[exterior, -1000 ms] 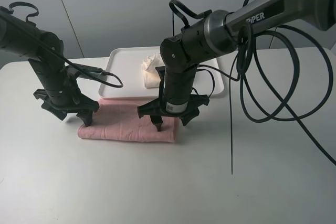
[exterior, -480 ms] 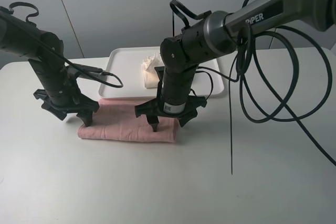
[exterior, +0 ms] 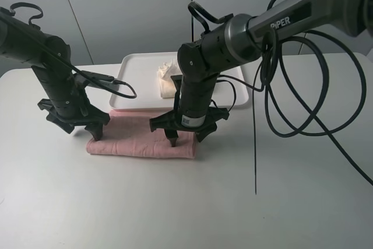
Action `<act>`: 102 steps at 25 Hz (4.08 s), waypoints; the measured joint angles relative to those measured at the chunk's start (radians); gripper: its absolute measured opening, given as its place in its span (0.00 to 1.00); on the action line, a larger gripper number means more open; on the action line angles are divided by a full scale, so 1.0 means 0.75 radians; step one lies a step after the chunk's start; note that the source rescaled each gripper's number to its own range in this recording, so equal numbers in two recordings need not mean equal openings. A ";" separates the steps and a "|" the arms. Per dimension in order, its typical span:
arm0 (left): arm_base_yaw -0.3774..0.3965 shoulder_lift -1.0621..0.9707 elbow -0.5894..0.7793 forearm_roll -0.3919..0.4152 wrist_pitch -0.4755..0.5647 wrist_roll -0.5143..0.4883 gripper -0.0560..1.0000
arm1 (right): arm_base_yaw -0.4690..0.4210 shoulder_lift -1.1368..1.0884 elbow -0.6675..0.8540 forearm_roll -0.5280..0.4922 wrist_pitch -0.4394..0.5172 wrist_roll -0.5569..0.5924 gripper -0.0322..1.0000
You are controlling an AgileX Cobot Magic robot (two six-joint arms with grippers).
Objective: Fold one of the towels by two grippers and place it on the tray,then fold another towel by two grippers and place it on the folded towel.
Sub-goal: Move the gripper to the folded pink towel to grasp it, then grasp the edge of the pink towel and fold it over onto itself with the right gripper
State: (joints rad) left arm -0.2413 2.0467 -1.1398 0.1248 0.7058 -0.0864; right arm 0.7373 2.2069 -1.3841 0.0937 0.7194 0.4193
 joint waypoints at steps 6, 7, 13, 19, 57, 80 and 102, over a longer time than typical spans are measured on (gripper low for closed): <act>0.000 0.000 0.000 0.000 -0.002 0.000 0.93 | 0.000 0.010 -0.008 0.033 0.002 -0.029 0.39; 0.000 0.000 0.000 0.000 -0.002 0.000 0.93 | 0.000 0.012 -0.008 0.045 -0.002 -0.035 0.31; 0.000 0.000 0.000 0.000 -0.002 0.003 0.93 | 0.002 0.012 -0.008 0.078 -0.014 -0.060 0.09; 0.000 0.000 0.000 0.000 -0.002 0.003 0.93 | 0.002 0.012 -0.008 0.086 -0.014 -0.063 0.09; 0.003 0.000 0.000 -0.013 -0.005 0.014 0.92 | 0.002 -0.039 -0.083 0.961 -0.126 -0.540 0.09; 0.003 0.000 0.000 -0.026 -0.005 0.014 0.92 | 0.081 0.003 -0.083 1.368 -0.407 -0.875 0.09; 0.003 -0.041 -0.336 -0.034 0.345 0.115 0.92 | 0.086 0.003 -0.083 1.428 -0.426 -0.883 0.09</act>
State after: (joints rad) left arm -0.2392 2.0162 -1.3921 0.0990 0.9642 0.0000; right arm 0.8020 2.2093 -1.4464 1.1650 0.4000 -0.2427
